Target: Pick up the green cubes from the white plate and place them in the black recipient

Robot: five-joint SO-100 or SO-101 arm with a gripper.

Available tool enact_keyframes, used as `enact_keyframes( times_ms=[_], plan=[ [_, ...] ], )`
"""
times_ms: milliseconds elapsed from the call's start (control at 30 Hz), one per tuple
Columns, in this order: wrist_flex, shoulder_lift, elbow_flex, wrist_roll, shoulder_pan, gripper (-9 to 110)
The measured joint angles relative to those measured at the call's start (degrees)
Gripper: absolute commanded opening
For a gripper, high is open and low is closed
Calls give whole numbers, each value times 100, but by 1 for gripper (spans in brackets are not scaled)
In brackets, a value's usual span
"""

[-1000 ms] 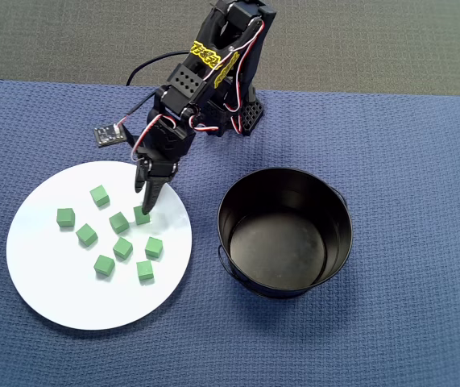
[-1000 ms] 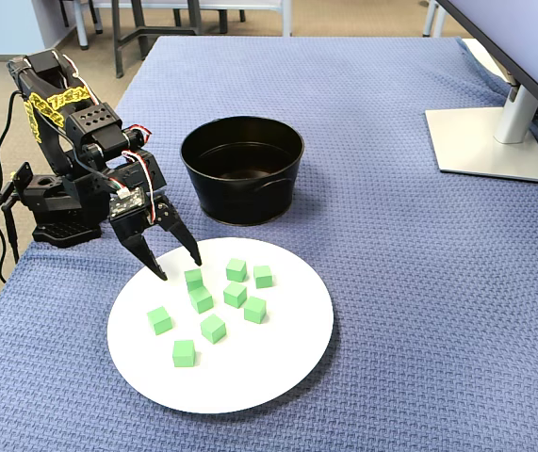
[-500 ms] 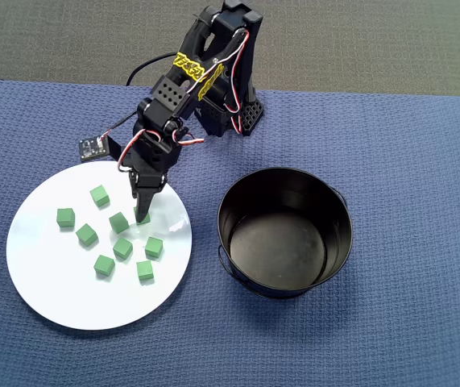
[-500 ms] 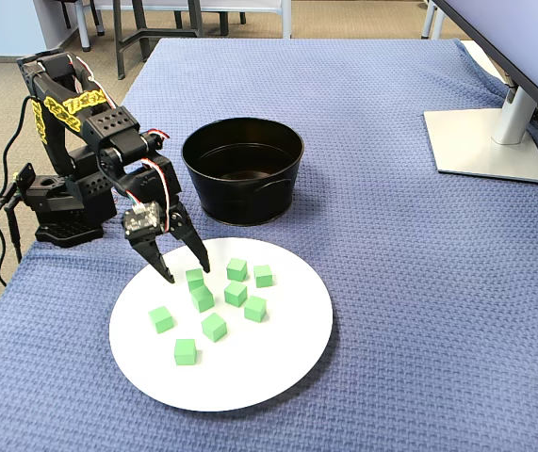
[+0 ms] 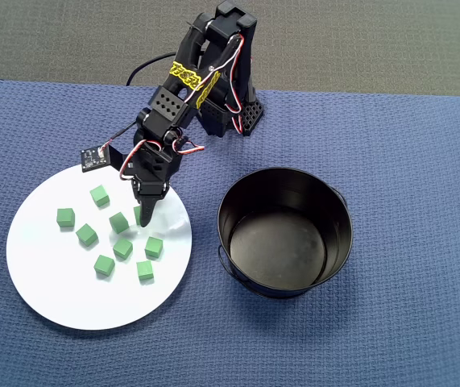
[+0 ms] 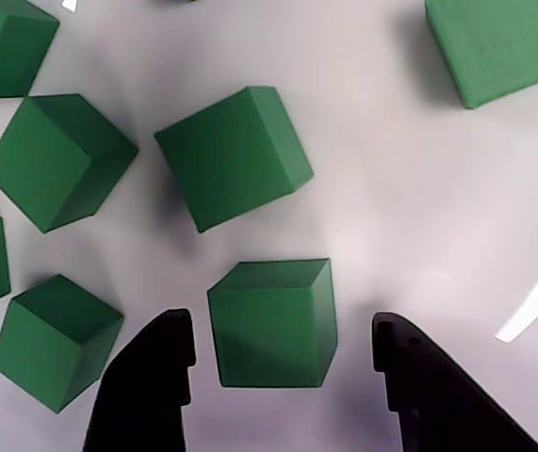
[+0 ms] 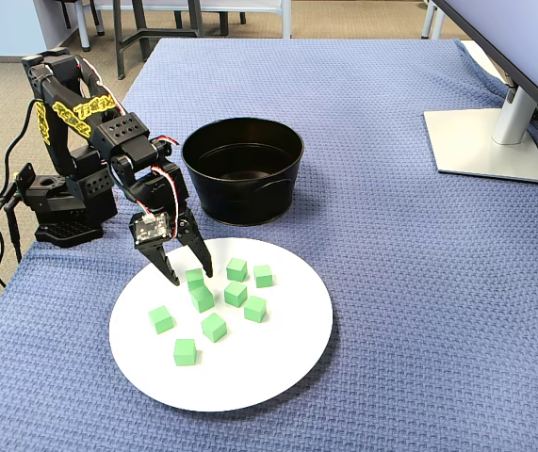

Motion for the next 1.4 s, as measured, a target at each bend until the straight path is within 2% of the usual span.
enact_keyframes(
  times_ms=[167,333,633,767,900,1100,1233,1400],
  plan=[
    [0,0,0,0,9,4],
    [-35,0,0,0,-35,1],
    [-70,0,0,26,-18,0],
    [53,220,0,369,-18,0],
    [879,1195,-70,844,-18,0],
    [3032,3278,-729,1784,-545,0],
    [4228,4491,-1292,2347,-1248,0],
    [4641,5115,-1608,3173,-2646,0]
  ],
)
